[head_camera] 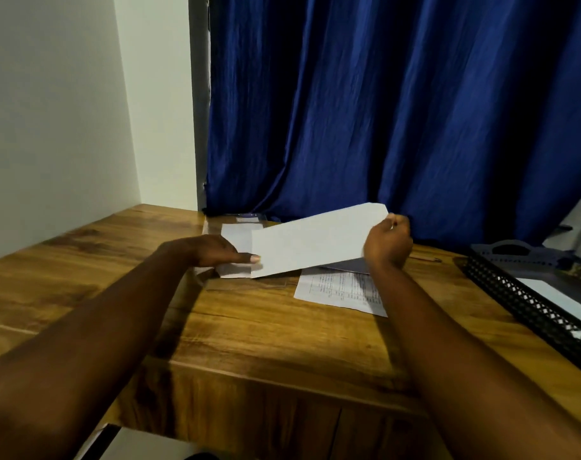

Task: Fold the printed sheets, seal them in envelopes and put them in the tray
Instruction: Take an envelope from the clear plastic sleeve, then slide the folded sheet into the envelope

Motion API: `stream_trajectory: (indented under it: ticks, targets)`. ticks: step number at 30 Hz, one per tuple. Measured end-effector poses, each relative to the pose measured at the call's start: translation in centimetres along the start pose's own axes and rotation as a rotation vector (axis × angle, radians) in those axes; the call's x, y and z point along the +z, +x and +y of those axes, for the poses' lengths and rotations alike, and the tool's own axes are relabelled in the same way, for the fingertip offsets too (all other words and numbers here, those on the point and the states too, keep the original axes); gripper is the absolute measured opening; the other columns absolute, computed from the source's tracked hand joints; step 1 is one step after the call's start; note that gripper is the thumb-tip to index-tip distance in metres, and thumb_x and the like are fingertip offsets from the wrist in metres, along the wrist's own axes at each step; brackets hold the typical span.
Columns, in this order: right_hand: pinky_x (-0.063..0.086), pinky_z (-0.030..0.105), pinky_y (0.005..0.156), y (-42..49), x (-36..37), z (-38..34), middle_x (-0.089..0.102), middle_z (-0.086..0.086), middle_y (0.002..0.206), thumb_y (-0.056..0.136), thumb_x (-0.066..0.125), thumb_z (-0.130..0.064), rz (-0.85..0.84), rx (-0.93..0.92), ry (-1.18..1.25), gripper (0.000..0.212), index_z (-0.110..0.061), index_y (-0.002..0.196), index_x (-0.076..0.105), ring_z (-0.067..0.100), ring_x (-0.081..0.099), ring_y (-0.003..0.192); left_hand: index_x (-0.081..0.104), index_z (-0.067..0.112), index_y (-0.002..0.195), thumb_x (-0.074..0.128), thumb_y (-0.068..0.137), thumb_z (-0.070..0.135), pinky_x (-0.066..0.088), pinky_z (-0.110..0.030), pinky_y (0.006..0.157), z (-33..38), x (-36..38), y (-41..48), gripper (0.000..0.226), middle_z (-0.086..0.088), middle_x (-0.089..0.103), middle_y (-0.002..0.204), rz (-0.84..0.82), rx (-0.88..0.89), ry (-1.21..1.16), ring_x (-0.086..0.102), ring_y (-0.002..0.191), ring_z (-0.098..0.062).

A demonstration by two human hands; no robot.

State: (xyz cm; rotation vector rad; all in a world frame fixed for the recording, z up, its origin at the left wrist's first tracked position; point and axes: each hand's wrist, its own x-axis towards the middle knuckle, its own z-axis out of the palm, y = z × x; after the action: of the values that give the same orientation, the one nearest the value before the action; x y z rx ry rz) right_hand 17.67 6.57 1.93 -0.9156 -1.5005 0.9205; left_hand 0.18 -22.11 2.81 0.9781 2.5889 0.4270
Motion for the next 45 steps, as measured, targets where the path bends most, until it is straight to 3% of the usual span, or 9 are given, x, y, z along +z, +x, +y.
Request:
stream_trajectory:
  ticks: [2, 6, 10, 13, 17, 23, 26, 34, 45]
  targets:
    - [0.049, 0.033, 0.082, 0.4, 0.0, 1.5, 0.072, 0.014, 0.119, 0.112, 0.045, -0.029, -0.023, 0.05, -0.051, 0.029, -0.011, 0.123, 0.064, 0.034, 0.069, 0.109, 0.078, 0.017, 0.112, 0.036, 0.083, 0.09, 0.041, -0.04, 0.096, 0.4, -0.3, 0.4, 0.089, -0.004, 0.066, 0.127, 0.065, -0.028, 0.003, 0.059, 0.118, -0.025]
    - [0.051, 0.036, 0.081, 1.3, -0.5, 3.0, 0.071, 0.015, 0.12, 0.112, 0.044, -0.026, -0.077, 0.06, -0.149, 0.027, -0.01, 0.125, 0.062, 0.035, 0.068, 0.107, 0.079, 0.012, 0.09, 0.024, 0.08, 0.092, 0.046, -0.041, 0.096, 0.3, -0.2, 1.4, 0.097, -0.01, 0.074, 0.115, 0.188, -0.116, -0.031, 0.066, 0.1, -0.024]
    - [0.043, 0.032, 0.081, 2.7, -1.0, 3.8, 0.069, 0.018, 0.123, 0.112, 0.045, -0.022, -0.129, 0.038, -0.182, 0.028, -0.006, 0.126, 0.063, 0.039, 0.066, 0.112, 0.077, 0.014, 0.113, 0.032, 0.096, 0.082, 0.051, -0.041, 0.099, 0.5, 0.6, 3.4, 0.083, -0.011, 0.072, 0.119, 0.314, -0.127, 0.175, 0.065, 0.107, -0.026]
    - [0.041, 0.031, 0.081, 3.3, -1.0, 4.0, 0.07, 0.019, 0.122, 0.111, 0.045, -0.021, -0.157, 0.031, -0.162, 0.028, -0.006, 0.123, 0.065, 0.038, 0.066, 0.111, 0.076, 0.02, 0.102, 0.038, 0.095, 0.081, 0.055, -0.044, 0.093, 1.4, 1.8, 4.5, 0.072, -0.004, 0.072, 0.1, 0.495, -0.035, 0.246, 0.064, 0.094, -0.022]
    - [0.038, 0.029, 0.078, 4.1, -1.1, 3.9, 0.07, 0.014, 0.114, 0.108, 0.047, -0.02, -0.202, 0.034, -0.154, 0.025, -0.008, 0.114, 0.069, 0.027, 0.058, 0.093, 0.066, 0.023, 0.126, 0.047, 0.097, 0.074, 0.051, -0.05, 0.103, 6.0, 3.4, 6.0, 0.063, -0.008, 0.069, 0.127, 0.614, 0.118, 0.164, 0.062, 0.116, -0.028]
    - [0.043, 0.029, 0.076, 5.0, -1.3, 4.3, 0.068, 0.003, 0.084, 0.1, 0.07, -0.031, -0.337, 0.017, -0.124, 0.026, -0.017, 0.079, 0.062, 0.027, 0.065, 0.087, 0.046, 0.025, 0.152, 0.053, 0.091, 0.079, 0.035, -0.051, 0.118, 13.7, 5.6, 7.9, 0.081, -0.004, 0.046, 0.159, 0.488, 0.362, 0.063, 0.041, 0.145, -0.029]
    - [0.058, 0.034, 0.077, 4.6, -1.6, 5.5, 0.074, 0.003, 0.098, 0.09, 0.083, -0.028, -0.428, 0.004, -0.065, 0.02, -0.02, 0.091, 0.065, 0.02, 0.07, 0.088, 0.028, 0.034, 0.162, 0.057, 0.081, 0.088, 0.018, -0.055, 0.125, 16.8, 7.4, 8.5, 0.103, 0.001, 0.027, 0.171, 0.355, 0.426, 0.049, 0.023, 0.156, -0.029]
    - [0.06, 0.022, 0.056, 4.8, -2.7, 6.0, 0.072, 0.004, 0.107, 0.103, 0.066, -0.007, -0.6, 0.19, 0.191, 0.022, -0.018, 0.121, 0.059, 0.016, 0.071, 0.087, -0.002, 0.044, 0.165, 0.062, 0.067, 0.095, -0.009, -0.06, 0.127, 17.4, 10.5, 11.9, 0.127, 0.003, 0.011, 0.176, 0.342, 0.48, 0.116, 0.006, 0.162, -0.024]
    - [0.057, 0.026, 0.068, 6.5, -2.1, 6.3, 0.071, 0.003, 0.122, 0.097, 0.07, -0.009, -0.68, 0.176, 0.074, 0.036, -0.021, 0.13, 0.064, 0.019, 0.071, 0.102, 0.004, 0.042, 0.165, 0.071, 0.071, 0.085, -0.005, -0.059, 0.126, 16.5, 9.0, 12.2, 0.123, 0.001, 0.028, 0.169, 0.454, 0.486, 0.184, 0.025, 0.155, -0.026]
